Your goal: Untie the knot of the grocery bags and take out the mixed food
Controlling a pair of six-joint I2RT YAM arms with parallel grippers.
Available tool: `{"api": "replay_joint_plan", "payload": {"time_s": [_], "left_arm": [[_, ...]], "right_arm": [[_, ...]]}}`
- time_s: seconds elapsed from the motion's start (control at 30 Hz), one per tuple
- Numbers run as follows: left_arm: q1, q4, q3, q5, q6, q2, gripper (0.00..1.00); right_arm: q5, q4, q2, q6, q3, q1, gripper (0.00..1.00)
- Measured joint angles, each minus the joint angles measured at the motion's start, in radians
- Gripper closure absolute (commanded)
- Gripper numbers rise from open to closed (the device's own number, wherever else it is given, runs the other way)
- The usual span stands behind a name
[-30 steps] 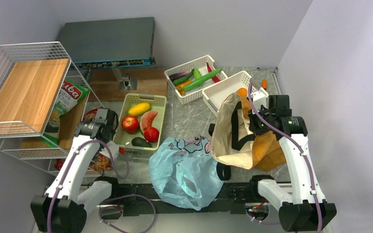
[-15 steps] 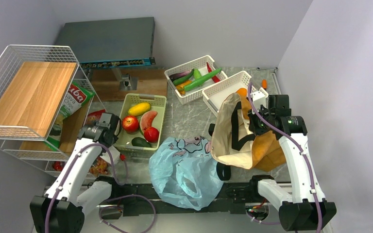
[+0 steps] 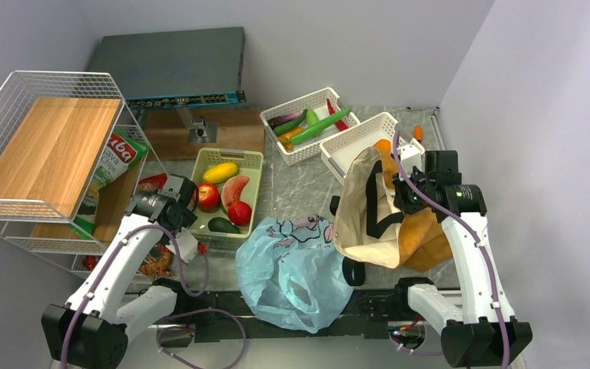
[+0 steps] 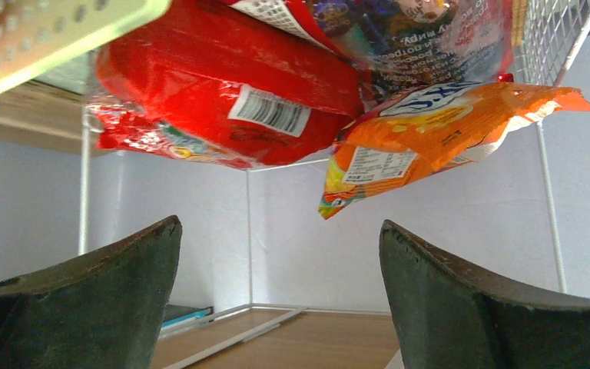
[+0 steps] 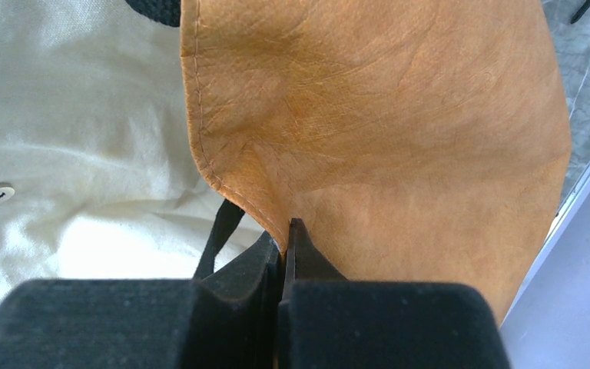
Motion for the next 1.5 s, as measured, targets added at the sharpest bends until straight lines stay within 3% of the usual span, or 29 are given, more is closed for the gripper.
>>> {"api": "replay_joint_plan", "payload": {"time_s": [0.33, 0.5, 0.63, 0.7, 0.77, 0.83, 0.93, 1.13, 1.27, 1.5], "left_arm": [[-0.194, -0.129, 0.123, 0.071, -0.129, 0.043, 0.01], [-0.28, -0.155, 0.336, 0.131, -0.252, 0.158, 0.0], [-0.317, -0.163, 0.636, 0.199, -0.409, 0.33, 0.01], [-0.326, -0.174, 0.817, 0.252, -0.51, 0.436, 0.01], [-0.332, -0.182, 1.037, 0.322, -0.628, 0.563, 0.01], [-0.335, -0.19, 1.258, 0.402, -0.756, 0.69, 0.01], [-0.335, -0.154, 1.461, 0.515, -0.939, 0.813, 0.01], [-0.315, -0.054, 1.452, 0.719, -1.275, 0.81, 0.01], [-0.233, 0.013, 1.441, 0.846, -1.492, 0.81, 0.01], [-0.182, 0.094, 1.349, 0.772, -1.706, 0.792, 0.01]], "right_arm": [[0.0, 0.0, 0.002, 0.022, 0.001, 0.0, 1.0], [0.005, 0.0, 0.016, 0.024, 0.024, 0.0, 1.0], [0.008, -0.001, 0.053, 0.031, 0.097, -0.002, 0.72], [-0.003, -0.001, 0.068, 0.041, 0.131, -0.003, 0.43], [-0.032, 0.0, 0.082, 0.055, 0.167, -0.004, 0.21], [-0.083, -0.005, 0.095, 0.065, 0.209, -0.004, 0.08], [-0.164, -0.008, 0.106, 0.086, 0.274, -0.004, 0.0], [-0.283, 0.018, 0.122, 0.159, 0.401, -0.004, 0.0], [-0.303, 0.078, 0.165, 0.207, 0.455, -0.004, 0.0], [-0.272, 0.203, 0.236, 0.244, 0.413, -0.004, 0.0]]}}
